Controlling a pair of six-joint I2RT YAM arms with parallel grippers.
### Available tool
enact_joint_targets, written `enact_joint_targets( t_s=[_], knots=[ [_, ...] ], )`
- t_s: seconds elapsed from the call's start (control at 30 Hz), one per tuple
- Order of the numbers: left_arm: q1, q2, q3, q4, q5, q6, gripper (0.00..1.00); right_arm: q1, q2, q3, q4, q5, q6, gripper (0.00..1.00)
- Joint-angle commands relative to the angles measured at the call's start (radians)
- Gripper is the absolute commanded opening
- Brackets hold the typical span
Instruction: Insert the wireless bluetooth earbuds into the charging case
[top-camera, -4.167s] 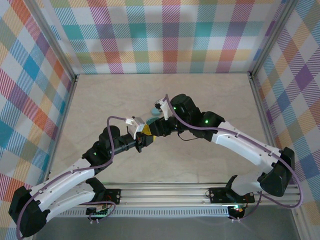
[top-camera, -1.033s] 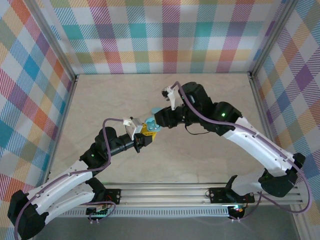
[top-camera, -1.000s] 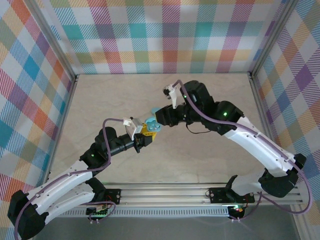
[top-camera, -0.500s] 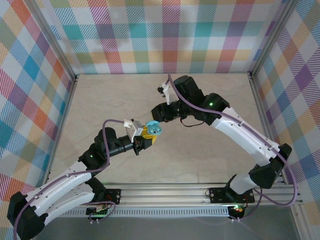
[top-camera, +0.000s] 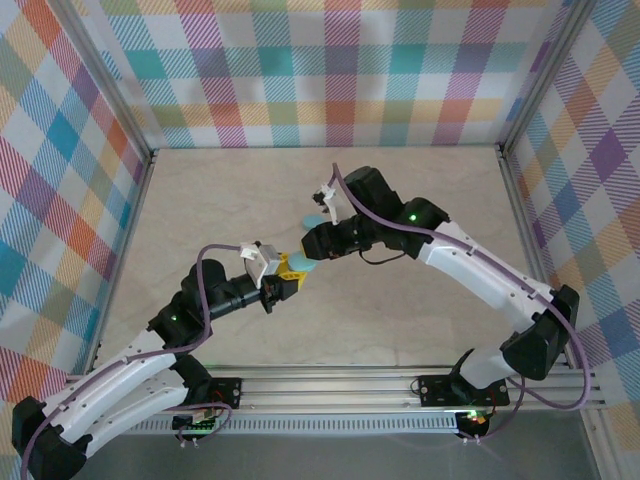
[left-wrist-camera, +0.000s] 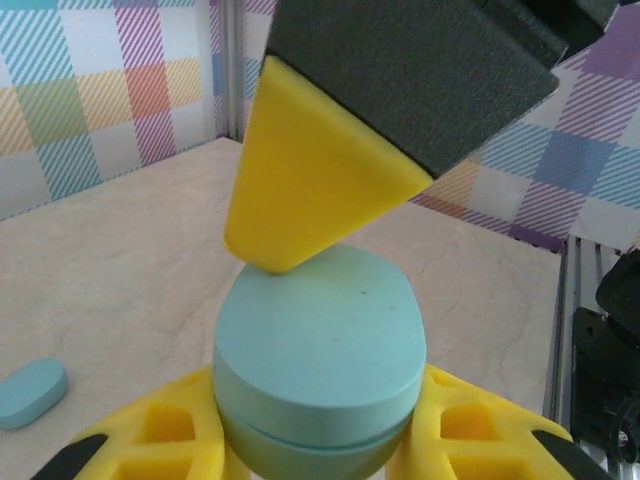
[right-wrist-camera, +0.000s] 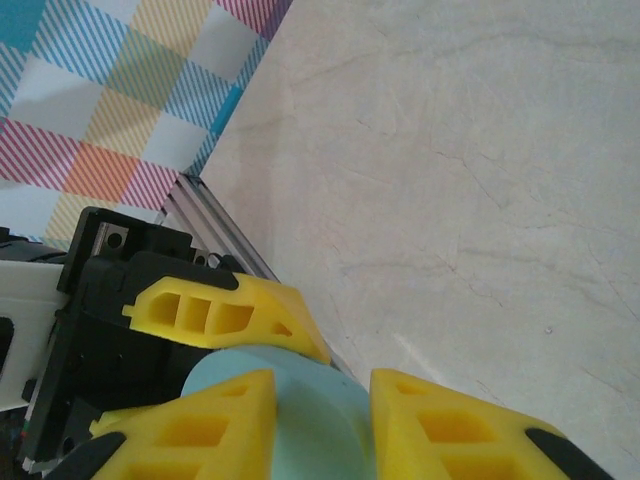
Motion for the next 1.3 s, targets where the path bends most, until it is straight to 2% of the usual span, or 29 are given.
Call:
enact_joint_targets(
  t_s=[0.0, 0.13, 0.37, 0.7, 0.93, 1.03, 1.27],
  knots=[
    [-0.009, -0.03, 0.009, 0.035, -0.03, 0.018, 0.0, -0.003, -0.066, -0.018, 0.012, 0.02, 0.023, 0.37],
    [-0.008, -0.054, -0.003, 0.045, -0.045, 0.006, 0.0, -0.034, -0.112, -0.081, 0.083, -0.006, 0.084, 0.43],
    [-0.009, -0.069, -0.012, 0.087, -0.051, -0.036, 0.0, -0.085, -0.173, -0.243, 0.336, -0.194, 0.256, 0.57],
    [-0.009, -0.022, 0.011, 0.141, -0.009, -0.071, 0.0, -0.089, -0.149, -0.319, 0.547, -0.339, 0.418, 0.61],
    [-0.008, 0.012, 0.016, 0.219, -0.014, -0.114, 0.0, -0.089, -0.113, -0.377, 0.728, -0.44, 0.562, 0.61],
    [-0.008, 0.027, 0.024, 0.236, -0.007, -0.121, 0.0, -0.089, -0.103, -0.377, 0.739, -0.454, 0.578, 0.6],
    [-0.009, 0.032, 0.032, 0.221, -0.034, -0.116, 0.0, -0.09, -0.094, -0.377, 0.764, -0.469, 0.598, 0.4]
  ],
)
